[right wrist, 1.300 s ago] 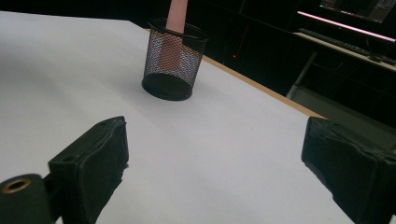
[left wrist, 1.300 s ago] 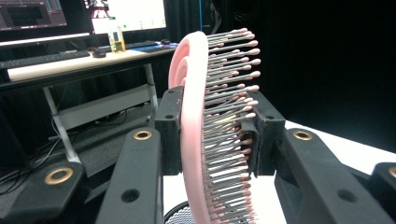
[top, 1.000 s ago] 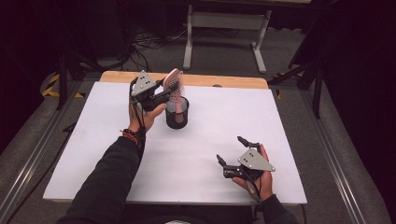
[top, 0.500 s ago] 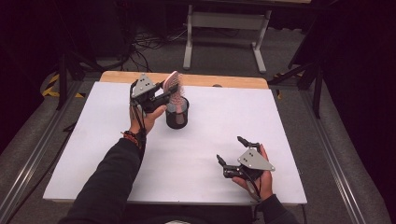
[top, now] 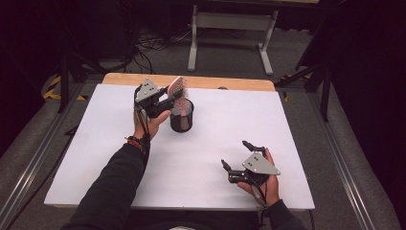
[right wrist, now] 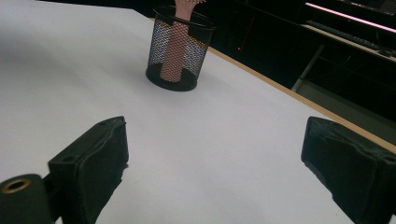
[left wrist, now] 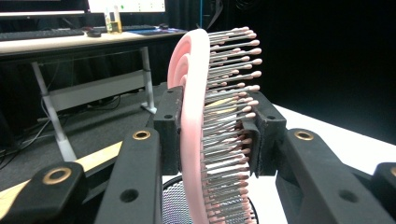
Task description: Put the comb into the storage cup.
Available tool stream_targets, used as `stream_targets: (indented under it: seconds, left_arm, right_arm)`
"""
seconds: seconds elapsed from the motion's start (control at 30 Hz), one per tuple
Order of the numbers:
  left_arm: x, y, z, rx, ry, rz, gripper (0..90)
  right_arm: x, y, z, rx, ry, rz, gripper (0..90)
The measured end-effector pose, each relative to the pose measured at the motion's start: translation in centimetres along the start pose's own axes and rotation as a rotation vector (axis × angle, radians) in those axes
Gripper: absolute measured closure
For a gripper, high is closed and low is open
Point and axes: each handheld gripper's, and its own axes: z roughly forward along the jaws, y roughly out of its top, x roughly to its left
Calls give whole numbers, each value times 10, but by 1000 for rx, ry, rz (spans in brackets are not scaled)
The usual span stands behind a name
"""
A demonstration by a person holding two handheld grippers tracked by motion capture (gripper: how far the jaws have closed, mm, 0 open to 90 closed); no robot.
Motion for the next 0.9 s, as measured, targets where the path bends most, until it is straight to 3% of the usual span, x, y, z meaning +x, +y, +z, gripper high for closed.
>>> stream_targets:
  seconds: [0.53, 0.9]
  left_arm:
    - [3, -5, -1, -5, -2, -27, 617]
    - [15, -7, -6, -12, 42, -44, 582]
  right_arm:
    - [1, -1, 1, 12, 7, -3, 81]
    - [5, 0, 2, 19, 23, -16, 82]
